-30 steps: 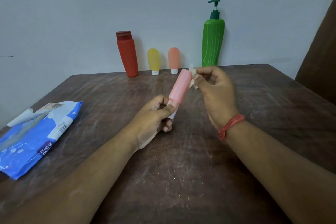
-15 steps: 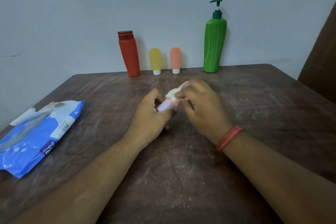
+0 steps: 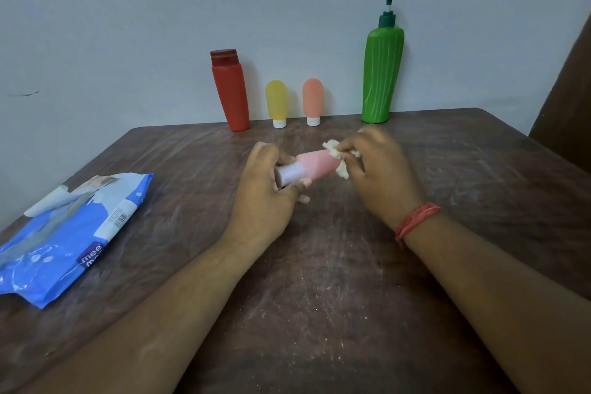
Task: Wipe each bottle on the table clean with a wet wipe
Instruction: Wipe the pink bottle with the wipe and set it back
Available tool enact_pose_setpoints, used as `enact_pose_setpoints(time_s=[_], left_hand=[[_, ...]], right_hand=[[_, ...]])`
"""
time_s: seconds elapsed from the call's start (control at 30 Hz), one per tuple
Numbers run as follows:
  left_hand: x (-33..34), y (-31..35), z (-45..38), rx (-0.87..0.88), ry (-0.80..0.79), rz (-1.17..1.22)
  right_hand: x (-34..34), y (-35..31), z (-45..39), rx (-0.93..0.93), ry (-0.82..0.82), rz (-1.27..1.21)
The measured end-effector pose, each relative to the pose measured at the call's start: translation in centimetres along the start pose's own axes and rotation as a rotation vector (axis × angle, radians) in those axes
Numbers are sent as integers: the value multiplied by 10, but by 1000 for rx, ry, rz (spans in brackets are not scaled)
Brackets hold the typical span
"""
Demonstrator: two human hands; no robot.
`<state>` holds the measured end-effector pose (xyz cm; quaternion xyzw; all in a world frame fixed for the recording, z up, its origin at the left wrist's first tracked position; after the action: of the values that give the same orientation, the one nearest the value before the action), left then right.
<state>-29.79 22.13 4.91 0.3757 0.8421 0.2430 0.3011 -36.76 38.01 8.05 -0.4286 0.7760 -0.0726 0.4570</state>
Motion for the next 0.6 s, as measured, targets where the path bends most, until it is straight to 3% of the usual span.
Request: enact_pose_setpoints(time_s=[0.1, 0.2, 0.3, 0.43, 0.6], left_hand=[[3, -8, 2, -55, -22, -25], [11, -17, 9, -170, -40, 148], [17, -18, 14, -238, -56, 281], [21, -24, 17, -298, -63, 331], [15, -32, 18, -366, 1, 298]], right_hand=[[7, -34, 16, -158, -5, -7], [12, -60, 28, -322, -62, 66], [-6, -41, 15, -305, 30, 127], [-11, 1, 1, -72, 19, 121], [19, -47, 27, -316, -74, 69]])
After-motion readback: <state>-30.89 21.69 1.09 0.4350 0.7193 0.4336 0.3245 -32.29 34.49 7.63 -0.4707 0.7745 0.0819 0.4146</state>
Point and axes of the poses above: each hand's wrist, its own z-axis away from the middle knuckle, its own x-axis out of the palm, y = z × x, the point moved 10 cm from there along -z, towards the middle knuckle, and after that the axes turned 11 degrees about x, right-handed, at the moved point
